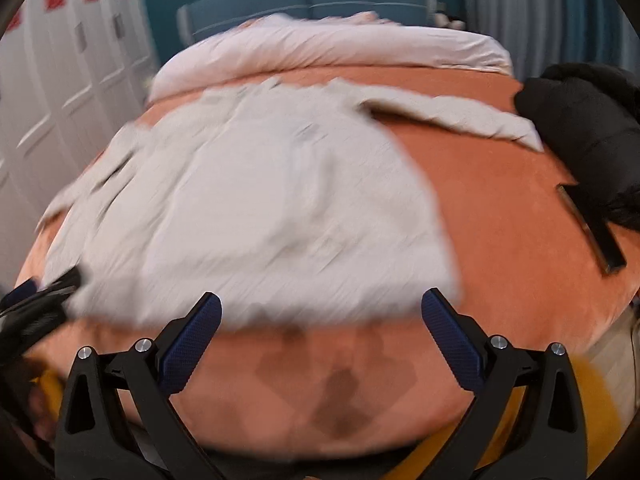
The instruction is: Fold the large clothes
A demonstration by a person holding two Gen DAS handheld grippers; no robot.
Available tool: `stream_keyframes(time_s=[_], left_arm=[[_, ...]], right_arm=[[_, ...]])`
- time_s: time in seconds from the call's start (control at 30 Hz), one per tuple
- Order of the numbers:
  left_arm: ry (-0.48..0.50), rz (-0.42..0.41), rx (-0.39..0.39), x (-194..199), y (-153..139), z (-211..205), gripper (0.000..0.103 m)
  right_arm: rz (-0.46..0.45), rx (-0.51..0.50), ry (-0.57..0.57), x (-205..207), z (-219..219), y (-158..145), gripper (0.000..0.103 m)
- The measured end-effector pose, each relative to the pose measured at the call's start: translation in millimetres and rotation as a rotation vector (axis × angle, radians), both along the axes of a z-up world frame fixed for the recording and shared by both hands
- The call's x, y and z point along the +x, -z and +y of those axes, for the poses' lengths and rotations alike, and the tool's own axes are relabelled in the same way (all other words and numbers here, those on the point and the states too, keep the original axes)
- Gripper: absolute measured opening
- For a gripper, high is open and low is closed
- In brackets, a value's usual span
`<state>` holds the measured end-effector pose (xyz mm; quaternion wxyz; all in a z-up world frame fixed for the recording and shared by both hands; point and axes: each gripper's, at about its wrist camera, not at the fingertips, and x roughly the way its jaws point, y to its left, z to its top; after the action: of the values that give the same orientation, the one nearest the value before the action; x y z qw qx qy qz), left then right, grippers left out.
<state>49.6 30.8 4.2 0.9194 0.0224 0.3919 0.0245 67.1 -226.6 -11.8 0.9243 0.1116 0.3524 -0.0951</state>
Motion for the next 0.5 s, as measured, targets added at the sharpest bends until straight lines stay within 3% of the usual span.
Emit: stream_keyframes(time_s=[0.17,0.27,0.33,0.4,0.5], left_arm=[[-0.056,-0.060,-0.017,64,-22,23,0.098],[-0.099,-0.062,-0.024,112,-22,40,0.098],[-0.131,-0.063,-0.025,135,-21,50,0.098],[-0.160,-0.059,-0.027,157,-15,60,0.098],[-0.202,-0.038,-0.023,188,0,71,0.098]], right_arm=[[-0.038,0.033,0.148,57,-101,-18,0.098],[-0.052,0.104,0.217,98,-167,-18,0.097],[-0.053,0.151,0.266,124,-209,-10,0.092],[-0.033,0.212,0.322,148,-250,6,0.080],[-0.016,0.288,0.431,170,-301,31,0.078]])
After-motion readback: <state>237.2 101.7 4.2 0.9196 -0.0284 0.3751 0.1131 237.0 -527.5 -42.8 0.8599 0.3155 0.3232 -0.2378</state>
